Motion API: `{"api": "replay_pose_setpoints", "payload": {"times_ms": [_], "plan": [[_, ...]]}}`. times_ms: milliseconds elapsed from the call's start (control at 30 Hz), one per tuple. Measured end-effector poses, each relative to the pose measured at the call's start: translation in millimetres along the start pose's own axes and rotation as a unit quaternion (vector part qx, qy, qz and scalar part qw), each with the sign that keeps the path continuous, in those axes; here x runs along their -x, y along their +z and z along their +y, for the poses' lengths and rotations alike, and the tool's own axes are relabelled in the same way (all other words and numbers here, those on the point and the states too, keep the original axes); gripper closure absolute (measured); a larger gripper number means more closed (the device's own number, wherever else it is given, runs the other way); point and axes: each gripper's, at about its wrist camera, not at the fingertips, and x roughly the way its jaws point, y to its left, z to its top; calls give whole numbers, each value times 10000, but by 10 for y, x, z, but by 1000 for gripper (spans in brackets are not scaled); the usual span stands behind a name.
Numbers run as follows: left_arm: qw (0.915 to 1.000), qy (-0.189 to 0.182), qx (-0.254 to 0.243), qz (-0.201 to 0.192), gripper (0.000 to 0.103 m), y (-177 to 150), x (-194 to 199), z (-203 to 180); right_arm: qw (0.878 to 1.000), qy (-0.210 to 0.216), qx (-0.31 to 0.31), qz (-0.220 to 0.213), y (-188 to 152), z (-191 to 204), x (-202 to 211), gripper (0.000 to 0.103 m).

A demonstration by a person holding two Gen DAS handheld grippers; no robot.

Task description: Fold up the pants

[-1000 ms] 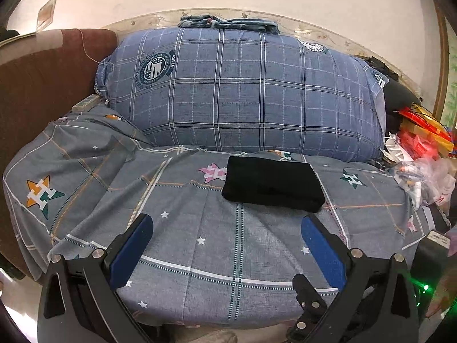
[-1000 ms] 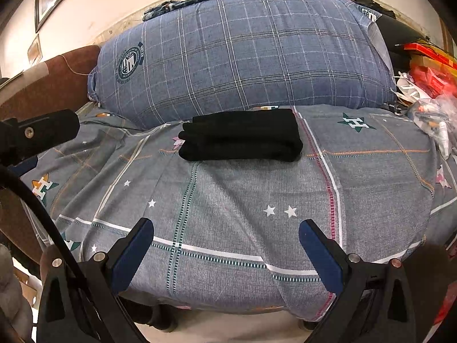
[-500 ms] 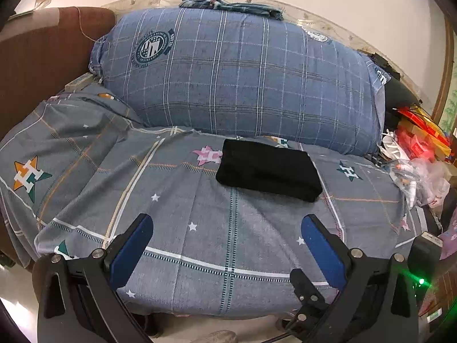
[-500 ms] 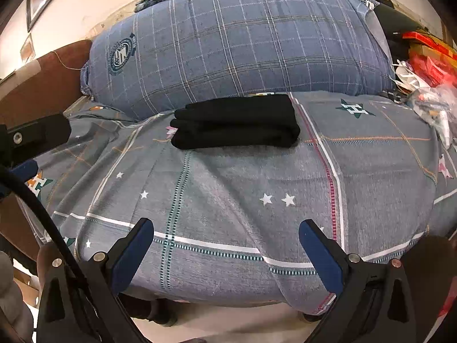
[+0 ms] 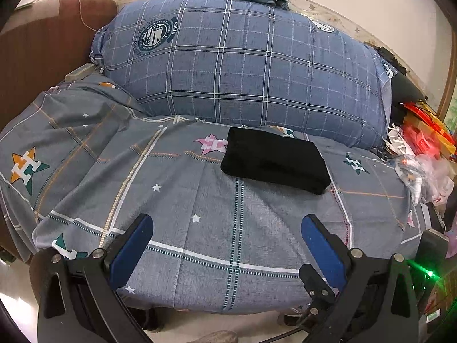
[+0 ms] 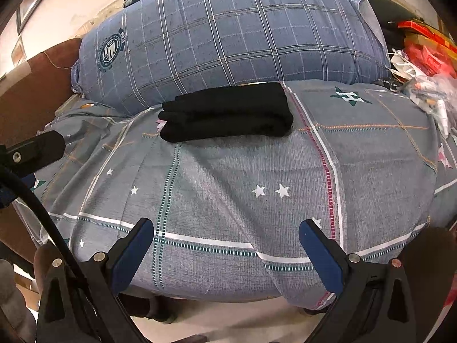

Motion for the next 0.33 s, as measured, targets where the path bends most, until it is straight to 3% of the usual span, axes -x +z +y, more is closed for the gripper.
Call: {"api": "replay_pose_setpoints", "payload": {"times_ms": [200,333], "plan": [[10000,14,52,61,0,-24,-69,49,10000,11,77,27,-20,40,-18,0],[9985,-128,274,460,0,-42,-231,172,10000,-2,59,11,-22,36,-23,0]]}}
